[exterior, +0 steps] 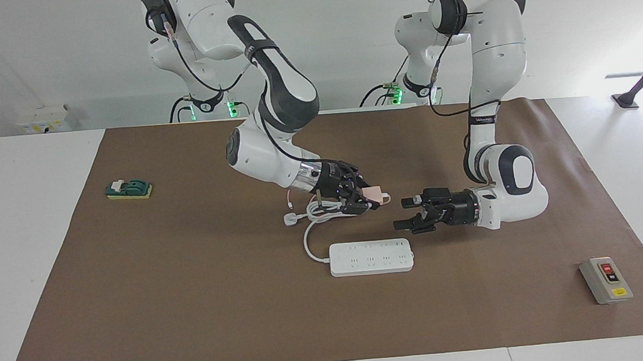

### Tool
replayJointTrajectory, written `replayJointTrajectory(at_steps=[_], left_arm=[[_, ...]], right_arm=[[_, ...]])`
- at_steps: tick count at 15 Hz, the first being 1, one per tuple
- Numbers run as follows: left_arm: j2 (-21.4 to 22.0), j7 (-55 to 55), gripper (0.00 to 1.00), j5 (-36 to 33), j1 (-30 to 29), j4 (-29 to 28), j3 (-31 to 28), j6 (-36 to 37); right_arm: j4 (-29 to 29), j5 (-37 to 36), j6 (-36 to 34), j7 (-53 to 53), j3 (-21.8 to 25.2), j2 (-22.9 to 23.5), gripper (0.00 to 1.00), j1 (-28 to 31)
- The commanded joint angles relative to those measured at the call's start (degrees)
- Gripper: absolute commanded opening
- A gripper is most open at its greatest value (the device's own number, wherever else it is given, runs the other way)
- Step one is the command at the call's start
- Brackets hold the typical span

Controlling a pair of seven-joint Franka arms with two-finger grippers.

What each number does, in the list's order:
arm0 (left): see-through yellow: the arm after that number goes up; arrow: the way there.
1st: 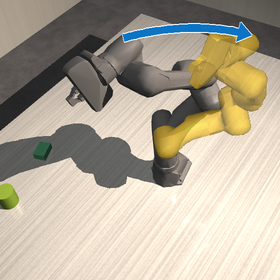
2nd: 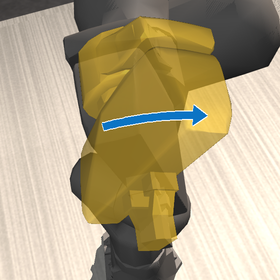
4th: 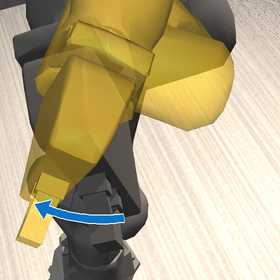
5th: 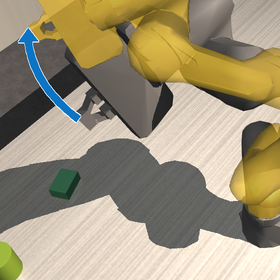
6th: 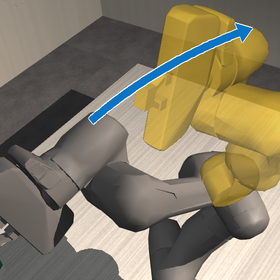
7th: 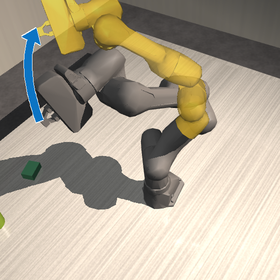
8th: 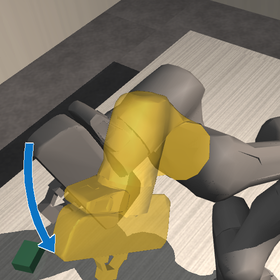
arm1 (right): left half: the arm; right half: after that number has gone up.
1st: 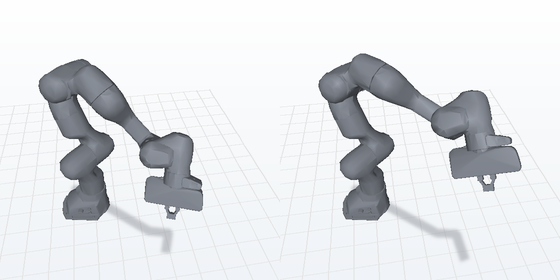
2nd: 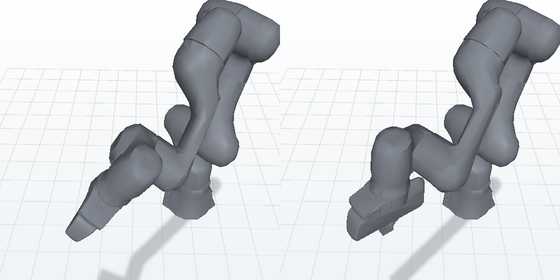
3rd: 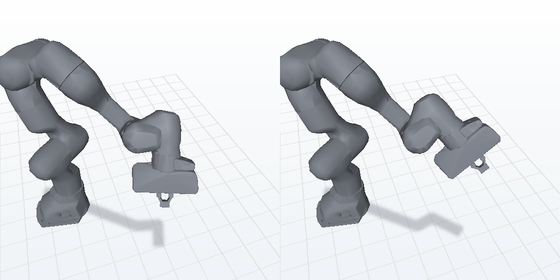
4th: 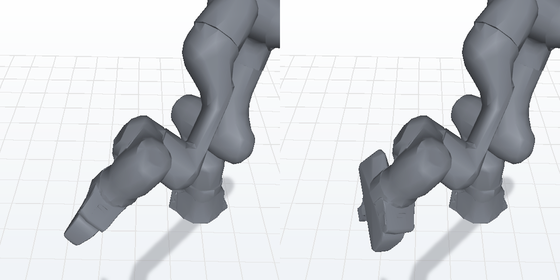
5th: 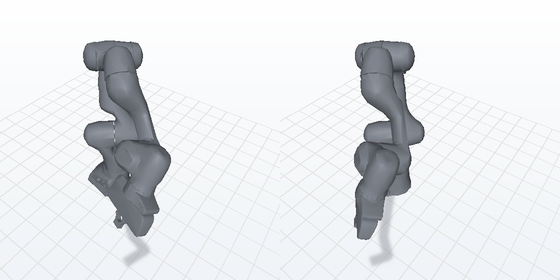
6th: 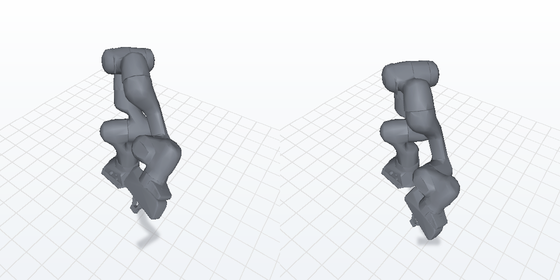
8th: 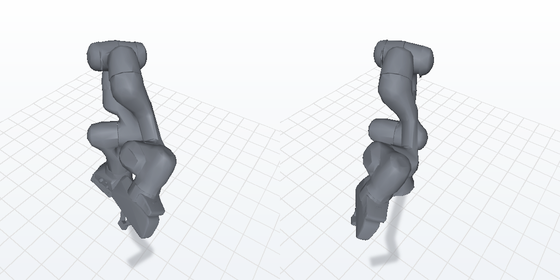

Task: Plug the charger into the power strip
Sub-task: 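Carry the charger toward the left gripper while the left gripper approaches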

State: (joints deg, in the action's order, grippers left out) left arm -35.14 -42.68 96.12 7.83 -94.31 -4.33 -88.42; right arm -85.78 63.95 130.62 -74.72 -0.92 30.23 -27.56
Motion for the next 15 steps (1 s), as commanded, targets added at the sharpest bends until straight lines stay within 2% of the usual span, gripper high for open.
replayJointTrajectory(at_steps=[1, 3, 15], left_arm=[[1.2, -0.6, 1.00, -1.1, -0.3, -0.9, -0.1, -0.7], [1.6, -0.3, 1.00, -1.3, -0.3, -0.9, -0.1, -0.7], [1.7, -1.2, 1.00, -1.3, 1.3, -1.0, -0.1, -1.2]], right_arm=[[8.0, 0.7, -0.8, -2.7, 0.2, 4.6, 0.00, 0.1], [11.4, 0.4, -0.9, -3.9, 0.2, 7.0, 0.00, 0.1], [11.6, 0.9, -0.3, -3.9, 0.2, 8.1, 0.00, -0.4]])
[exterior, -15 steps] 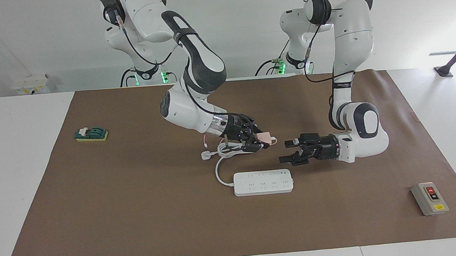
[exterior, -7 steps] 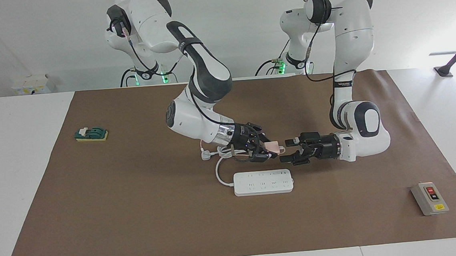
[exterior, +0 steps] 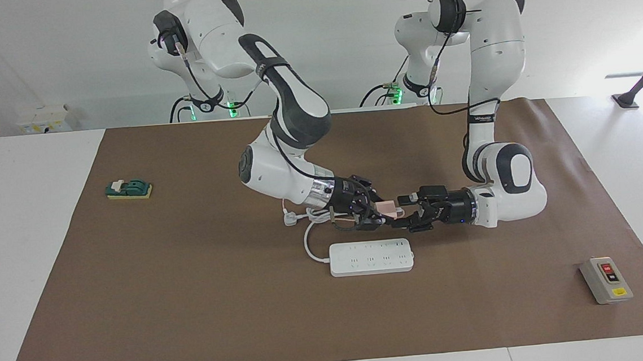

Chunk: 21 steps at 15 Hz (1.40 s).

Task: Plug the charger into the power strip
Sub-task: 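Carry the charger toward the left gripper while the left gripper approaches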

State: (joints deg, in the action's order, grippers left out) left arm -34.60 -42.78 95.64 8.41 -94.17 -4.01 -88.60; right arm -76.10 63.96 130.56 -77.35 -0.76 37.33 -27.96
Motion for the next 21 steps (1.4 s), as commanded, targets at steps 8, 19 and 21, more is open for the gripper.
replayJointTrajectory(at_steps=[8, 19, 21], left_arm=[[6.6, -0.6, 1.00, -2.0, 1.5, -7.5, -0.5, -3.3], [8.3, 5.2, 1.00, -2.4, 1.5, -8.9, -0.6, -6.0], [8.9, 5.2, 1.00, -4.9, 1.4, -9.2, -0.5, -8.7]], right_arm=[[1.9, 1.0, -0.2, -1.3, 0.1, 1.0, 0.00, -0.1], [1.9, 1.1, -0.2, -1.4, 0.1, 1.0, 0.00, -0.1], [1.9, 1.1, -0.2, -1.4, 0.1, 1.0, 0.00, -0.1]])
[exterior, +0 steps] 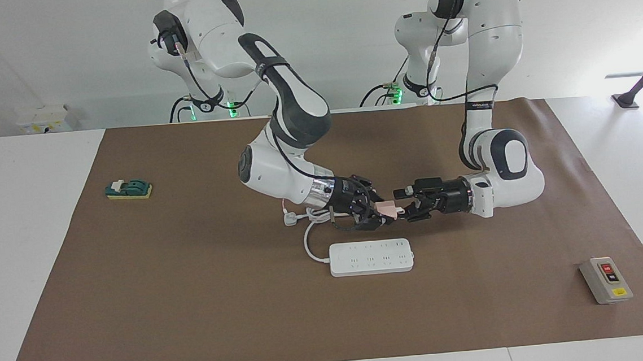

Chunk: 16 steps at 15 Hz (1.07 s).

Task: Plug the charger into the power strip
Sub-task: 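Carry the charger toward the left gripper while the left gripper approaches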

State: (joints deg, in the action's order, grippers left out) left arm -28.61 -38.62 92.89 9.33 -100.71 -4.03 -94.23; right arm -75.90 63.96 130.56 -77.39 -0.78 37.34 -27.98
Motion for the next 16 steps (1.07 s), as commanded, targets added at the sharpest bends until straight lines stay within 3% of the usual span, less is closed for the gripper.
replayJointTrajectory(at_steps=[1, 14, 16], left_arm=[[3.0, 1.1, 1.00, -2.4, 0.5, -2.7, -0.5, -3.2], [2.2, 1.5, 1.00, -2.3, 0.8, -1.8, -0.1, -4.6], [2.2, 1.5, 0.80, -2.3, 0.8, -1.7, -0.1, -4.6]], right_arm=[[1.7, 1.1, -0.2, -1.4, 0.1, 1.0, 0.00, -0.1], [1.7, 1.2, -0.2, -1.7, 0.1, 1.0, 0.00, 0.0], [1.7, 1.3, -0.2, -1.7, 0.1, 1.0, 0.00, 0.0]])
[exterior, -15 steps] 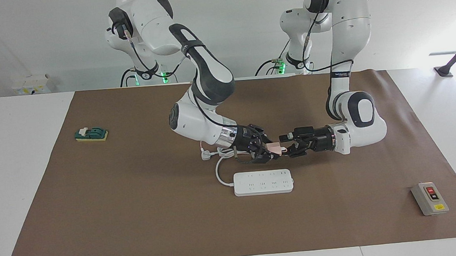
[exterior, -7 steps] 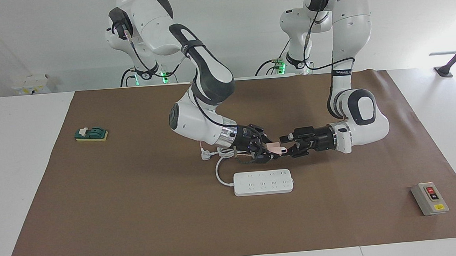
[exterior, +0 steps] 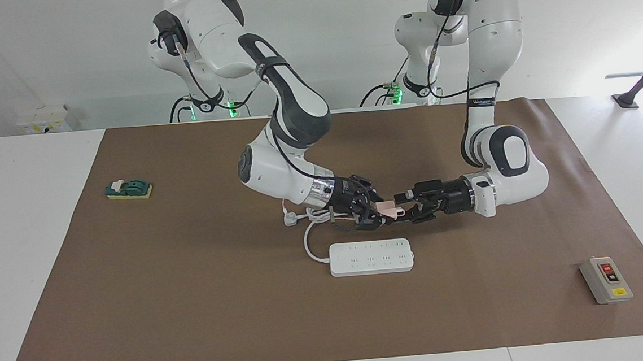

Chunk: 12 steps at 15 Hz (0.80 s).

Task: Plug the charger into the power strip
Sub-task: 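Carry the charger toward the left gripper while the left gripper approaches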

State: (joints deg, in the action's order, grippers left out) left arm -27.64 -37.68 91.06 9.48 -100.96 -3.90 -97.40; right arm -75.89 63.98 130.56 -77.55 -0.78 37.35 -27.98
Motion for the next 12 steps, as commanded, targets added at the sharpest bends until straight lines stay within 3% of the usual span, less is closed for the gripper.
replayJointTrajectory(at_steps=[1, 3, 4, 5, 6, 12], left_arm=[[1.4, 0.6, 0.73, -0.4, 0.8, -1.4, -0.2, -1.4], [1.4, 0.7, 0.48, -0.4, 0.8, -1.3, -0.2, -1.7], [1.4, 0.9, 0.41, -0.4, 0.8, -1.1, -0.2, -1.8], [1.4, 1.3, 0.24, -0.4, 0.8, -1.1, -0.1, -1.8], [1.4, 1.4, 0.00, -0.4, 0.8, -1.0, -0.1, -1.8], [1.2, 3.5, 0.00, -0.7, 0.7, 1.7, -0.3, -1.5]], right_arm=[[1.7, 1.1, -0.1, -1.6, 0.1, 1.0, 0.00, 0.0], [1.7, 1.2, -0.1, -1.6, 0.1, 1.0, 0.00, 0.0], [1.7, 1.2, -0.1, -1.6, 0.1, 1.0, 0.00, 0.0], [1.7, 1.2, -0.1, -1.6, 0.1, 1.0, 0.00, 0.0], [1.7, 1.2, -0.1, -1.6, 0.1, 1.0, 0.00, 0.1], [1.7, 2.0, -0.1, -1.6, 0.1, 1.0, 0.00, 0.3]])
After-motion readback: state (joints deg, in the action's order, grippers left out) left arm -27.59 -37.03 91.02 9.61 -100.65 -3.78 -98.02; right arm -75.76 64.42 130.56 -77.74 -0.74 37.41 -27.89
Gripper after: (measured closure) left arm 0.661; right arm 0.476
